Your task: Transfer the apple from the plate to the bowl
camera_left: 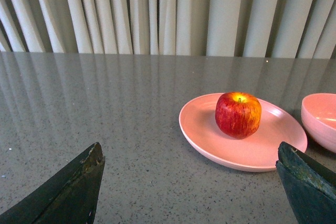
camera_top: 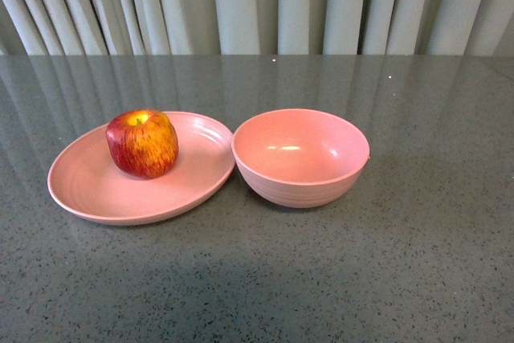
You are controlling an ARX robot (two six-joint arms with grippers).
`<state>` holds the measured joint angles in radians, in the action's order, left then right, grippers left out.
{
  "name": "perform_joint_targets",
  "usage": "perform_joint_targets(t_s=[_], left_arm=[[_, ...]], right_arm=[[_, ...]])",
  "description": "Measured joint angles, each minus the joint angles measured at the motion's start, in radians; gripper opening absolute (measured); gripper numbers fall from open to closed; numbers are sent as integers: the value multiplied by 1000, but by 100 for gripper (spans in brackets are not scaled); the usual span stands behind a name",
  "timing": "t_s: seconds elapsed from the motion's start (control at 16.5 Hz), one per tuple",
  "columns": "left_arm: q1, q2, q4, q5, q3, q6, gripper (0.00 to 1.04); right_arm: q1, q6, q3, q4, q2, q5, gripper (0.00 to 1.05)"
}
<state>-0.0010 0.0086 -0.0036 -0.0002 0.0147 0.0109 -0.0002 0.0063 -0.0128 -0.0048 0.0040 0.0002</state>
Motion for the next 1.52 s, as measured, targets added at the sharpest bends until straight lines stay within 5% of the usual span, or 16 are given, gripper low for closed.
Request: perform_joint_targets(t_s=[0.12, 0.67, 0.85, 1.03, 1.33, 1.52], left_arm=[[0, 0, 0, 0, 0, 0, 98], [0, 0, 0, 0, 0, 0, 98], [-100, 201, -314, -144, 134, 89, 98], [-179, 330, -147, -137, 190, 118, 98], [-194, 918, 324, 33, 393, 31, 98], [-179, 1221, 386, 103, 555, 5, 98]], right_arm=[[0, 0, 0, 0, 0, 0, 97], [0, 0, 0, 0, 0, 0, 98], [0, 0, 0, 1, 0, -1, 98], [0, 0, 0, 0, 0, 0, 98], [0, 0, 0, 0, 0, 0, 98], [0, 0, 0, 0, 0, 0, 98]])
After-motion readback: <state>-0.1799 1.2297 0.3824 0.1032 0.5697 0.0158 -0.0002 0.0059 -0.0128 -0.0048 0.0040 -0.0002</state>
